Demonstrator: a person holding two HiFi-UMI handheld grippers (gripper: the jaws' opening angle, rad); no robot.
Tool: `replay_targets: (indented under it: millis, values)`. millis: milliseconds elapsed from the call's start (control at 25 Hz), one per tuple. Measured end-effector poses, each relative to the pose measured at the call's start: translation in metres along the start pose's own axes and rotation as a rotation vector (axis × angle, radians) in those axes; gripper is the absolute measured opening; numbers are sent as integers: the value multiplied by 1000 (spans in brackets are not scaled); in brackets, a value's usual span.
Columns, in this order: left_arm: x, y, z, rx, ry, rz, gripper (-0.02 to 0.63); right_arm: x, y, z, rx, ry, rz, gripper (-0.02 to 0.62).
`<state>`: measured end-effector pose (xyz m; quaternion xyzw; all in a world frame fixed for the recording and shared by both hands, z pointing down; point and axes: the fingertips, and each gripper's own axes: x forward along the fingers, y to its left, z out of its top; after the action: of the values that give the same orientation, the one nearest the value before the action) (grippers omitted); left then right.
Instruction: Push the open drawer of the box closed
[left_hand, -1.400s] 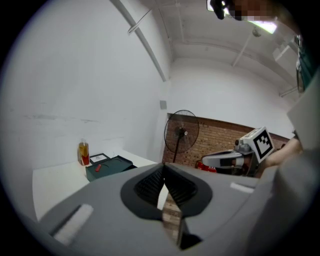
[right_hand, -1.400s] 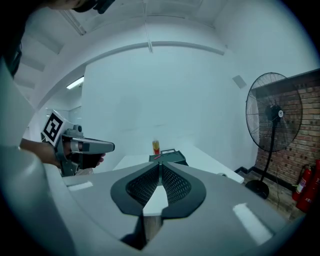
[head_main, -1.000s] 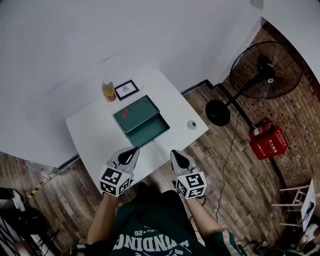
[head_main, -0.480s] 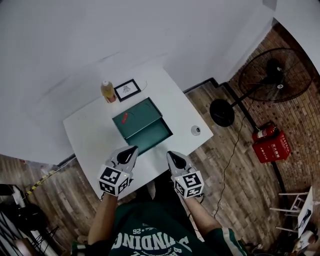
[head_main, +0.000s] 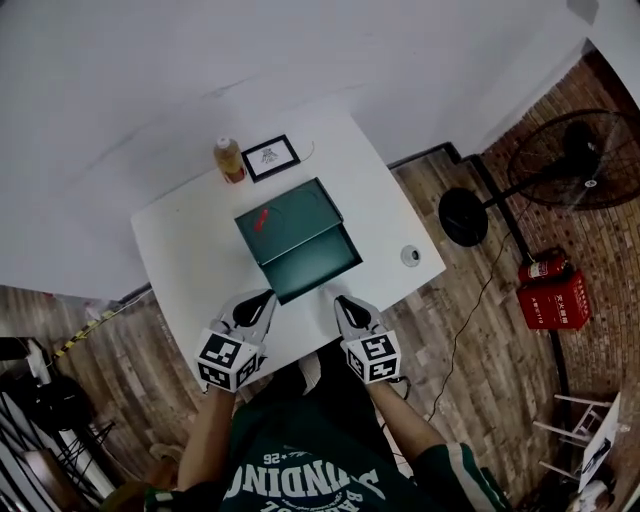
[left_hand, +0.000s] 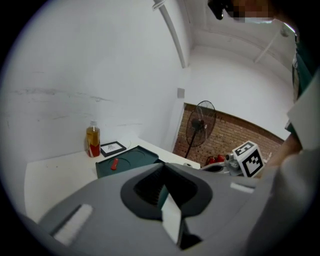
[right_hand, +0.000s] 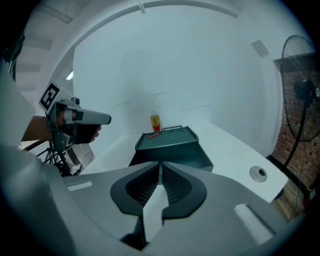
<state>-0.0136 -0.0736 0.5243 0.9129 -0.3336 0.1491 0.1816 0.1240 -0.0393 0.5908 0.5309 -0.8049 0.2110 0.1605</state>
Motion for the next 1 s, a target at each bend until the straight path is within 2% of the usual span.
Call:
replay_targets:
  millis: [120,360,440,640,800,1000]
  values:
    - [-6,6,-12,-20,15,17,54,10,2,-26,-11,70,10,4]
    - [-17,20,-21,-44,23,57,53,42,-8,-55,23,170,3,82]
    - [-21,22,-23,-51,18,72,54,53,-13,-63,46,204,4,89]
    - [-31,30,-32,-74,32,103,54,75,-15,-78,32,279,22,89]
    - [-33,37,-36,-90,34,126,54,86,-22,-89,-26,361,-17,83]
    - [-36,46,-41,-114,39,146,54,86,-20,-92,-65,369,-29,4]
